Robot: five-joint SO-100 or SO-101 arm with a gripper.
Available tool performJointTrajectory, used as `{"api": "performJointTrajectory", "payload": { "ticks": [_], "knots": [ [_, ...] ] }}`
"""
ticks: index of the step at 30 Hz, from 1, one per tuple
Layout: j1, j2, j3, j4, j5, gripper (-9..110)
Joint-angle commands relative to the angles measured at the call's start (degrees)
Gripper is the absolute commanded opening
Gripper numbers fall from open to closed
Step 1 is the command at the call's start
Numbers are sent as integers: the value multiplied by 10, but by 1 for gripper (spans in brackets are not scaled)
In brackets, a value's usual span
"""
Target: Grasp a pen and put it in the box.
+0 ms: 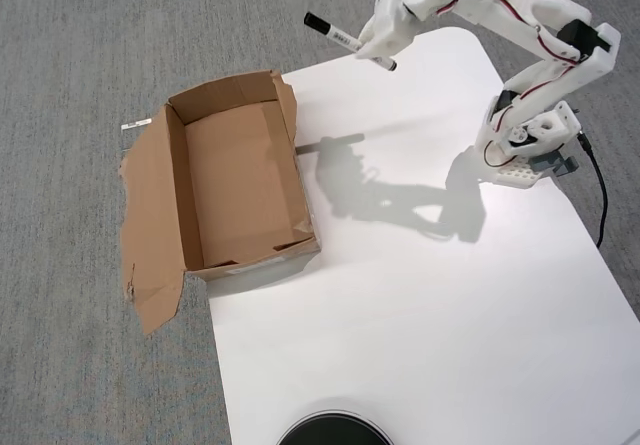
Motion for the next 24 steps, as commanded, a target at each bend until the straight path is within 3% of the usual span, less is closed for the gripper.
{"api": "performJointTrajectory", "payload": {
  "ticks": [1,13,24],
  "knots": [
    [-36,31,-30,-9,11,0],
    [-145,20,-158,-9,159,0],
    [-225,-25,-209,-10,225,0]
  ]
}}
